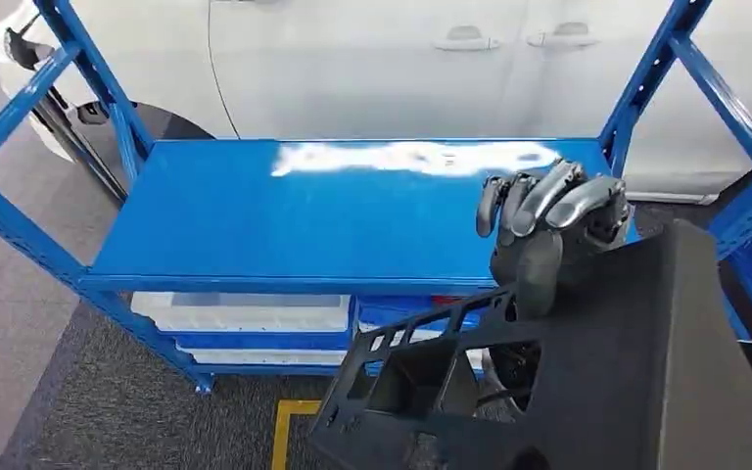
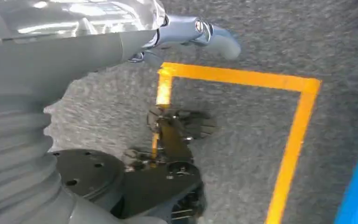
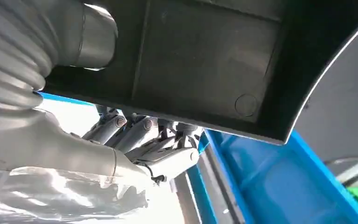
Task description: Take the parts from the cabinet and place them on the table.
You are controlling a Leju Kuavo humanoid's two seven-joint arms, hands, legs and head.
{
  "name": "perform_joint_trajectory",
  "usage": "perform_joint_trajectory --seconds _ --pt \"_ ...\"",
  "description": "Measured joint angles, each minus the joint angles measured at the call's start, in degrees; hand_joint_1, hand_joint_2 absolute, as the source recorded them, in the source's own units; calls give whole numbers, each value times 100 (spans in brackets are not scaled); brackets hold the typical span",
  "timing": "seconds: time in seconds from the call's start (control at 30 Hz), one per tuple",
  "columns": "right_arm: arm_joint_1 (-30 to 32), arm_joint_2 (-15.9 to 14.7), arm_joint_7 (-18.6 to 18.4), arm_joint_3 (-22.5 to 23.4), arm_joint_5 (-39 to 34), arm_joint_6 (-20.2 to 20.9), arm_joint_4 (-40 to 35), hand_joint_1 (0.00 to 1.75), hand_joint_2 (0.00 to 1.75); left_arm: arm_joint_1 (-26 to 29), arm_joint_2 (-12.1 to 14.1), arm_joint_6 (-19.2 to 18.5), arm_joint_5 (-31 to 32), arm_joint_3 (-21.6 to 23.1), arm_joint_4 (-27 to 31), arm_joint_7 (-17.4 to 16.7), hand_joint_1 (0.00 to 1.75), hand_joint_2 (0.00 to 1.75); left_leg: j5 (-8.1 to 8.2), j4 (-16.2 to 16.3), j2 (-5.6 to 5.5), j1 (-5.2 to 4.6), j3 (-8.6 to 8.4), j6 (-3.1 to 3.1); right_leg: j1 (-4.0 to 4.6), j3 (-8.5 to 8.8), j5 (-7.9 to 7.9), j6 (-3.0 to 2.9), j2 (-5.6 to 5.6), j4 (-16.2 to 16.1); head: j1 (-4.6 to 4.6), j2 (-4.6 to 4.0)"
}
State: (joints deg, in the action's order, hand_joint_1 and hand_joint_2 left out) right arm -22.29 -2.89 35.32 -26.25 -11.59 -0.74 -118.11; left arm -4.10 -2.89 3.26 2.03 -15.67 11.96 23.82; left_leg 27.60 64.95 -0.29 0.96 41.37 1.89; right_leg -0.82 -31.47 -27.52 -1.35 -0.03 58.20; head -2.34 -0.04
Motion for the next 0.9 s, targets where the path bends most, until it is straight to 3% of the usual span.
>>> perform_joint_trajectory --seconds 0.03,0.07,0.1,0.13,0.17,0.2,0.23,0.27,0.3,0.37,0.4,0.43,0.5,0.53,0.57,0.6,0.63,0.7,0.73,0.77,0.8,0.9 --pt "28 -18 30 4 -48 15 0 175 175 4 9 2 0 -4 0 -11 0 175 327 489 0 2 109 19 17 -82 64 -12 -3 2 0 0" --pt "57 -37 52 11 -87 39 2 175 175 5 11 2 -4 -15 0 -24 0 175 490 881 0 1 175 29 32 -160 121 -15 -5 10 0 -2" --pt "85 -59 77 28 -114 68 9 175 175 9 22 -2 -13 -28 0 -46 0 175 471 1115 0 0 166 26 47 -241 176 -16 -11 19 0 0" --pt "109 -81 94 48 -142 103 15 175 175 17 31 -18 -17 -39 0 -70 0 175 316 1119 0 0 43 11 59 -326 233 -17 -12 29 0 -2" --pt "133 -96 100 74 -166 107 17 175 175 30 46 -28 -22 -48 0 -98 0 175 121 903 -1 -3 -179 -17 70 -404 286 -13 -12 39 0 -2" --pt "161 -107 103 98 -179 133 18 175 175 44 59 -26 -37 -59 0 -122 0 175 -35 480 -1 -13 -524 -63 83 -474 339 -4 -6 43 0 -2" --pt "192 -111 103 122 -179 142 15 175 175 49 72 -15 -57 -72 0 -155 0 175 -27 -100 -7 -44 -976 -130 89 -517 394 6 -1 48 0 0" --pt "227 -114 100 147 -170 155 13 175 175 44 94 4 -59 -98 0 -184 0 175 224 -631 -3 -80 -1345 -200 109 -537 430 40 -1 53 0 0" --pt "258 -116 92 183 -138 196 11 175 175 47 98 17 -57 -120 0 -192 0 175 236 -785 -4 -84 -1420 -175 85 -530 469 73 -16 45 2 0" --pt "323 -127 105 238 -44 314 9 175 175 72 107 37 -57 -146 0 -214 0 175 163 -799 -7 -141 -1366 -230 47 -520 569 160 -25 -6 0 0" --pt "377 -142 129 277 36 423 -6 175 175 91 116 48 -52 -153 -2 -253 0 175 68 -857 -2 -123 -1320 -267 67 -534 632 200 -20 -39 2 0" --pt "430 -164 177 341 131 541 -19 175 175 94 120 68 -50 -164 -7 -284 0 175 -29 -905 35 -74 -1291 -307 51 -570 528 226 -12 2 0 0" --pt "469 -203 208 461 221 690 -35 175 175 105 131 92 -52 -190 -5 -347 0 175 -164 -910 53 -84 -1127 -384 36 -772 -164 266 -2 503 2 -2" --pt "480 -218 208 498 229 732 -33 175 175 116 133 92 -52 -199 -4 -358 0 175 -225 -909 56 -90 -1045 -388 30 -878 -483 290 -1 922 0 0" --pt "502 -234 208 524 241 758 -31 175 175 119 133 87 -48 -212 -4 -367 0 175 -293 -900 58 -93 -946 -386 24 -964 -696 317 -2 1352 2 0" --pt "526 -254 214 547 247 778 -17 175 175 120 133 74 -17 -221 -4 -385 0 175 -361 -883 59 -92 -845 -380 11 -972 -701 341 -2 1633 2 -2" --pt "541 -280 221 562 258 798 -7 175 175 121 131 59 -4 -221 -7 -389 0 175 -429 -858 63 -88 -728 -369 -4 -882 -509 358 -2 1698 0 0" --pt "542 -313 245 583 276 807 -2 175 175 123 127 48 11 -223 -7 -391 0 175 -529 -777 65 -71 -516 -328 -26 -442 -63 378 -5 1236 2 0" --pt "541 -321 258 597 282 806 -2 175 175 124 120 48 22 -223 -7 -391 0 175 -565 -724 64 -66 -426 -301 -41 -92 -10 382 -6 786 0 -2" --pt "533 -332 269 610 286 809 -2 175 175 128 120 44 35 -223 -7 -391 0 175 -598 -659 59 -86 -347 -266 -28 308 -289 371 -3 188 2 0" --pt "539 -337 291 612 306 813 -4 175 175 128 114 31 43 -221 -7 -389 0 175 -624 -608 54 -87 -319 -236 9 423 -397 280 29 -65 -2 0" --pt "531 -398 396 627 328 830 0 175 175 134 107 -11 50 -223 -7 -385 0 175 -783 -660 48 -87 -313 -136 36 323 -288 150 28 9 0 0"
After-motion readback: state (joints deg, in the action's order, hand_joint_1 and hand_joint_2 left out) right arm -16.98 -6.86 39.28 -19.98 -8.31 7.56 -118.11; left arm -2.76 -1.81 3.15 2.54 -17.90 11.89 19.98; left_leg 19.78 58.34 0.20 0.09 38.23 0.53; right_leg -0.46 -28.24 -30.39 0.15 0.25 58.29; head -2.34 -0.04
